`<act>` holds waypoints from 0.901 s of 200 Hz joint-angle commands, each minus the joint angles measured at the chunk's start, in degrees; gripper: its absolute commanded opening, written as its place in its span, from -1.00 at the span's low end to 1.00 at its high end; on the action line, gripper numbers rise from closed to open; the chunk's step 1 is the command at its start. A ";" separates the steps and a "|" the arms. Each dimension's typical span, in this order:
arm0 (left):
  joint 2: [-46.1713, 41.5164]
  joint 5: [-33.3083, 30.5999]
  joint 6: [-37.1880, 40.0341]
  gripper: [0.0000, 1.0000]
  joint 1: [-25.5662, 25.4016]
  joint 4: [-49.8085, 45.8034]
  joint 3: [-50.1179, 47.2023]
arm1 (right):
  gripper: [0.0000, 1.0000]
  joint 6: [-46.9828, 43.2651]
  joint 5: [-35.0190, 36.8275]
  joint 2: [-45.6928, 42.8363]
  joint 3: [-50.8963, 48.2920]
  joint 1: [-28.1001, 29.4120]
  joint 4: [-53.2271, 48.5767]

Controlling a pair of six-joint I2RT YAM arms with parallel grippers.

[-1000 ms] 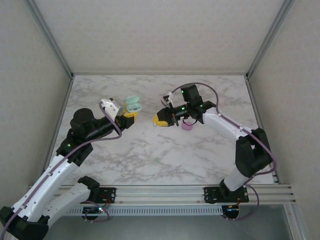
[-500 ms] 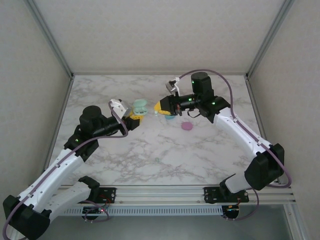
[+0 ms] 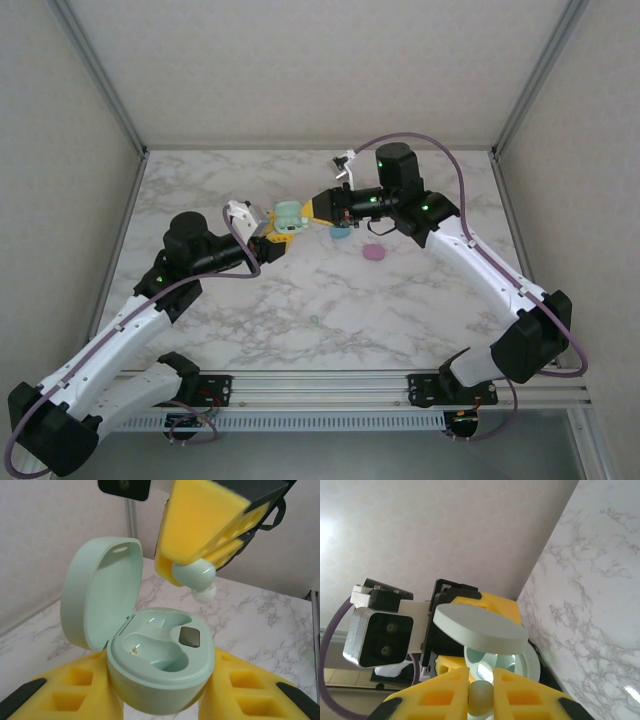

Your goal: Insert wireless bluetooth earbuds into charging case

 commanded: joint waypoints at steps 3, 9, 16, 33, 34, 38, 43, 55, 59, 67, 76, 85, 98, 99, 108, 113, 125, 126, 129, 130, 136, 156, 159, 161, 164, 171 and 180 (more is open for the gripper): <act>-0.13 1.88 -0.19 -0.43 -0.68 2.16 0.15 | -0.67 -1.47 1.89 -0.18 1.78 0.59 1.84; -0.09 1.88 -0.46 -0.43 -0.68 2.29 0.16 | -0.67 -1.44 2.26 -0.12 1.78 0.64 1.98; -0.09 1.96 -0.58 -0.43 -0.73 2.51 0.10 | -0.67 -1.25 2.52 -0.04 1.70 0.77 2.31; 0.07 2.05 -0.76 -0.43 -0.77 2.35 0.45 | -0.67 -0.51 2.49 0.26 1.35 1.08 3.64; 0.08 2.05 -0.77 -0.43 -0.77 2.39 0.48 | -0.67 -0.41 2.45 0.27 1.34 1.07 3.80; 0.17 2.05 -0.72 -0.43 -0.77 2.20 0.50 | -0.67 -0.12 2.34 0.27 1.17 1.15 4.24; 0.18 2.06 -0.90 -0.43 -0.84 2.11 0.65 | -0.67 0.18 2.35 0.38 1.05 1.31 4.80; 0.24 1.98 -1.04 -0.43 -0.86 2.01 0.77 | -0.67 0.64 2.39 0.53 0.83 1.59 5.68; 0.34 1.92 -1.19 -0.43 -0.90 2.04 0.82 | -0.67 0.67 2.39 0.71 0.77 1.68 5.71; 0.32 1.83 -1.32 -0.43 -0.86 2.05 0.94 | -0.67 0.65 2.41 0.79 0.78 1.86 5.71; 0.53 1.62 -1.51 -0.43 -0.90 1.91 1.11 | -0.67 0.75 2.41 0.97 0.79 2.04 5.76; 0.56 1.38 -1.68 -0.43 -0.86 1.77 1.21 | -0.67 0.77 2.58 1.13 0.80 2.31 5.80; 0.63 1.03 -2.10 -0.43 -0.86 2.20 1.24 | -0.67 0.65 2.90 1.40 0.89 2.53 5.35; 0.67 1.02 -2.15 -0.44 -0.86 2.27 1.23 | -0.67 0.60 2.92 1.41 0.89 2.55 5.31; 0.76 0.85 -2.44 -0.44 -0.94 2.56 1.26 | -0.67 0.24 3.06 1.50 0.91 2.58 4.92; 0.85 0.70 -2.61 -0.44 -0.94 2.65 1.42 | -0.67 0.24 3.18 1.50 0.77 2.62 4.92; 0.84 0.30 -3.08 -0.44 -0.94 2.60 1.61 | -0.67 -0.32 4.27 1.38 0.64 2.59 4.38; 0.86 0.30 -3.07 -0.44 -0.94 2.60 1.63 | -0.66 -0.41 4.39 1.36 0.64 2.58 4.26; 0.81 0.29 -3.13 -0.44 -0.94 2.60 1.57 | -0.67 -0.56 4.91 1.26 0.62 2.60 3.96; 0.85 0.29 -3.15 -0.44 -0.94 2.65 1.57 | -0.67 -0.57 5.02 1.25 0.58 2.59 3.87; 0.85 0.29 -3.33 -0.44 -0.94 2.77 1.57 | -0.67 -0.94 5.59 1.24 0.47 2.59 3.51; 0.64 0.77 -3.74 -0.44 -0.94 3.38 1.39 | -0.67 -2.20 6.09 1.18 0.18 2.66 2.54; 0.69 0.82 -3.77 -0.44 -0.94 3.46 1.39 | -0.67 -2.71 6.29 1.20 0.14 2.67 2.16; 0.57 0.89 -3.77 -0.44 -0.94 3.48 1.46 | -0.67 -2.94 6.45 1.16 0.13 2.66 1.95; 0.53 0.97 -3.84 -0.44 -0.94 3.56 1.40 | -0.67 -3.38 6.72 1.15 0.17 2.71 1.53; 0.48 1.15 -3.86 -0.44 -0.94 3.72 1.46 | -0.67 -4.17 7.49 1.08 0.15 2.66 0.56; 0.42 1.50 -4.00 -0.44 -0.94 3.87 1.56 | -0.67 -4.97 8.29 0.98 0.08 2.69 -0.17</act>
